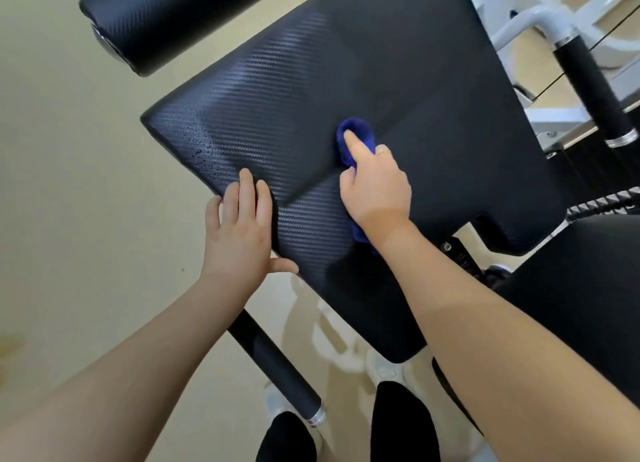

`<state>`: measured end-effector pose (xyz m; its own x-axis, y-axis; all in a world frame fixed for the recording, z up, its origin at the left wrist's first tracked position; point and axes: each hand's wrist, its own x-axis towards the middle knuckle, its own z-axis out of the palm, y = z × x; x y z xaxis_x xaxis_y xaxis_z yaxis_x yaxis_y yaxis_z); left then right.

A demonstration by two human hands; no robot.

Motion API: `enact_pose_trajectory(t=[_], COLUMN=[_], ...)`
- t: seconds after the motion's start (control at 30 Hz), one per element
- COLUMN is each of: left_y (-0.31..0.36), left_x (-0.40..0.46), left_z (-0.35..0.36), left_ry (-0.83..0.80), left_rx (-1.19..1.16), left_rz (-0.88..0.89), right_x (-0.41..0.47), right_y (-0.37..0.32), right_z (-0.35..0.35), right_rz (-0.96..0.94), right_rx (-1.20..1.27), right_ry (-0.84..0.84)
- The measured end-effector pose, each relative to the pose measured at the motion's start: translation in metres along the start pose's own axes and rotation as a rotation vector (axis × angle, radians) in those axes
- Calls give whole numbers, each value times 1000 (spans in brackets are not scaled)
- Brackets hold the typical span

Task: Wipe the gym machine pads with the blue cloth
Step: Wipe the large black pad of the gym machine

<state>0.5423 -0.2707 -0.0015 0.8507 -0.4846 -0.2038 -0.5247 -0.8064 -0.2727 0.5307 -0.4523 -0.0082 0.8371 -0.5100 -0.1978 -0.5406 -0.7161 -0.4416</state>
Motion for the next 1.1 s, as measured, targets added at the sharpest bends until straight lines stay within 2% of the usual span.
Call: enact_pose_trajectory(t=[0.13,0.17,0.23,0.33,0.37,0.43,0.53,0.6,0.63,0.7,0.83,0.87,0.93,1.0,1.03,1.1], left_y=[0,-3,-12,-23,-23,-18,-16,-25,-30,-36,-34,-32,-30,-28,-26,-26], left_x=[-3,-3,-1,-1,-3,-6,-4,2,5,8,9,9,9,9,9,9], left_z=[-4,-7,-11,-21,-23,-30,-40,-39,-38,-34,-30,-31,-27,-24,-24,-21], left_ry=[-74,-85,-20,81,116,143,28,48,68,70,95,107,117,108,107,145], left_rx=[-251,-329,-528,-755,-806,-992,-1527,-1799,-1876,-1928,-2085,-2109,-2143,-2159,-2185,-2222], left_rz=[-20,-15,-28,-129,-186,-367,-710,-872,-920,-930,-893,-898,-917,-962,-1000,-1009], right_x=[-29,-26,-6,20,19,2,-38,-46,-42,-23,22,18,-7,-31,-34,-20], right_y=[-22,-20,-16,-20,-26,-44,-71,-78,-80,-80,-79,-82,-89,-94,-96,-97], right_z=[10,10,2,-8,-6,8,31,43,42,28,11,12,23,36,37,33], right_rz=[-476,-541,-478,-236,-219,-363,-682,-783,-817,-802,-440,-427,-582,-801,-867,-892], right_rx=[-199,-223,-214,-144,-129,-96,-157,-270,-288,-327,-174,-149,-116,-225,-278,-300], right_ry=[-155,-167,-114,28,27,49,-30,-105,-65,9,-32,-10,2,-75,-113,-85])
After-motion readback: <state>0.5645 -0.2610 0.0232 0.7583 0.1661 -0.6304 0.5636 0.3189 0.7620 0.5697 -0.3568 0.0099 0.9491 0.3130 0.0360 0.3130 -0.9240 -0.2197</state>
